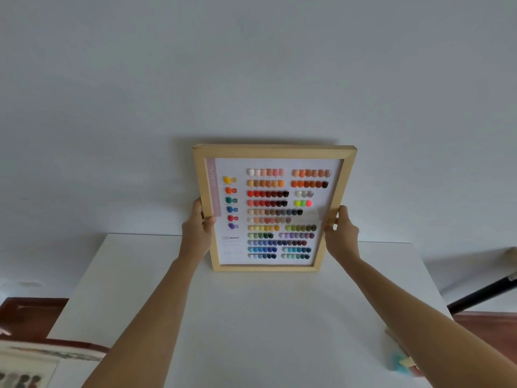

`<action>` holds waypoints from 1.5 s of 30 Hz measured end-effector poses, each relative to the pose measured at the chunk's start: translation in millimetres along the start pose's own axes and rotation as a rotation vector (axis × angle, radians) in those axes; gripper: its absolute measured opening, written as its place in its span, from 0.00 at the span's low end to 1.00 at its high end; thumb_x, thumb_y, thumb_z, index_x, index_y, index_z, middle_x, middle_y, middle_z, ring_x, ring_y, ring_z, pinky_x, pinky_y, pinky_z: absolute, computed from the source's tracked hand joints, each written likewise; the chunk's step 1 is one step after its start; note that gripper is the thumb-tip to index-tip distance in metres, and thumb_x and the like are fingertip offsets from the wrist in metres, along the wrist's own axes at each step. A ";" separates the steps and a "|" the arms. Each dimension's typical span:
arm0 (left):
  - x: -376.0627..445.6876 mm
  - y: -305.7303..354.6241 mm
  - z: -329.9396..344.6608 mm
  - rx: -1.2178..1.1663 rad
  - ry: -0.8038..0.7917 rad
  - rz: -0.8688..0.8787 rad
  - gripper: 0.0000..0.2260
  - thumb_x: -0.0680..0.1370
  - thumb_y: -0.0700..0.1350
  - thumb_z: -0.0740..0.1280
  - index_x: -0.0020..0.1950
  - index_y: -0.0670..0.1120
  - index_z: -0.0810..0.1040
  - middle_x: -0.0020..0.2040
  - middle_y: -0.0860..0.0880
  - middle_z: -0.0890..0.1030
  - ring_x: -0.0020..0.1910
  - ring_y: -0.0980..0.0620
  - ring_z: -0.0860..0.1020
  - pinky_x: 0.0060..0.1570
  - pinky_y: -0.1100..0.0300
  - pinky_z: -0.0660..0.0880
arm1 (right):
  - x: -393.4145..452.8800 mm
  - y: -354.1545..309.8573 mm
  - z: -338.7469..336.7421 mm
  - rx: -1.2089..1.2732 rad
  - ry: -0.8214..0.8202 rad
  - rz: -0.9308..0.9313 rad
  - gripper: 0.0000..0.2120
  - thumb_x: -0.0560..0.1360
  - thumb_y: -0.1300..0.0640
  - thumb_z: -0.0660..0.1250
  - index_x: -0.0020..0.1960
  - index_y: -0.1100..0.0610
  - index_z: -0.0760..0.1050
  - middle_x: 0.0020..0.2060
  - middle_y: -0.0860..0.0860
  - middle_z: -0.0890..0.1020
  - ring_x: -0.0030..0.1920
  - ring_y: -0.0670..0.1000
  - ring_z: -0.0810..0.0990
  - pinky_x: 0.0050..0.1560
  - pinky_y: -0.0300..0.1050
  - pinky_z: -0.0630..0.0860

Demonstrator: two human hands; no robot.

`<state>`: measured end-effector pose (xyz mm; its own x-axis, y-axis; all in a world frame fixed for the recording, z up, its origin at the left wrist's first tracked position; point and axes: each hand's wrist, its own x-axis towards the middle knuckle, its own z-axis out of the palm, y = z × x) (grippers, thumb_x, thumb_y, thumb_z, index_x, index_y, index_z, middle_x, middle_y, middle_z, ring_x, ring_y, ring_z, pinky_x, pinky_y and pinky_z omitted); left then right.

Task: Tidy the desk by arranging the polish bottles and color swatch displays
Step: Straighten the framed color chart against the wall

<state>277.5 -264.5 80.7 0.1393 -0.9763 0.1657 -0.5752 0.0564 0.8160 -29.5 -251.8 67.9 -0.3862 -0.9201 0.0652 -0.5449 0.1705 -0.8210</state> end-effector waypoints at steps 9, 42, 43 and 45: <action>4.5 -4.3 1.4 0.019 -0.015 0.021 0.17 0.79 0.41 0.62 0.67 0.47 0.63 0.62 0.43 0.78 0.58 0.42 0.80 0.46 0.52 0.80 | 3.7 2.0 1.7 -0.012 -0.010 0.014 0.12 0.79 0.64 0.60 0.60 0.55 0.64 0.54 0.54 0.78 0.40 0.48 0.75 0.36 0.40 0.77; -45.8 32.6 -4.0 0.034 0.212 0.005 0.29 0.76 0.38 0.68 0.73 0.45 0.58 0.70 0.40 0.67 0.70 0.42 0.67 0.60 0.43 0.76 | -45.5 -6.9 -62.9 -0.081 -0.141 0.077 0.24 0.77 0.56 0.66 0.69 0.53 0.61 0.61 0.60 0.76 0.60 0.59 0.74 0.57 0.57 0.77; -51.2 33.7 -2.3 0.036 0.231 0.028 0.29 0.75 0.38 0.68 0.72 0.44 0.59 0.69 0.40 0.67 0.70 0.43 0.66 0.61 0.43 0.75 | -49.1 -5.3 -68.5 -0.078 -0.142 0.080 0.23 0.77 0.56 0.66 0.69 0.53 0.62 0.60 0.59 0.77 0.60 0.59 0.75 0.56 0.56 0.77; -63.5 35.1 3.3 0.048 0.253 0.094 0.27 0.75 0.38 0.68 0.71 0.44 0.61 0.69 0.41 0.67 0.71 0.44 0.64 0.62 0.44 0.74 | -57.0 -0.1 -80.4 -0.079 -0.144 0.090 0.20 0.76 0.56 0.66 0.66 0.53 0.66 0.58 0.57 0.78 0.58 0.57 0.76 0.53 0.52 0.77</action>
<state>245.8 -201.2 97.0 0.2769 -0.8835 0.3779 -0.6317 0.1290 0.7644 -67.3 -171.0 109.8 -0.3287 -0.9399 -0.0927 -0.5718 0.2762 -0.7725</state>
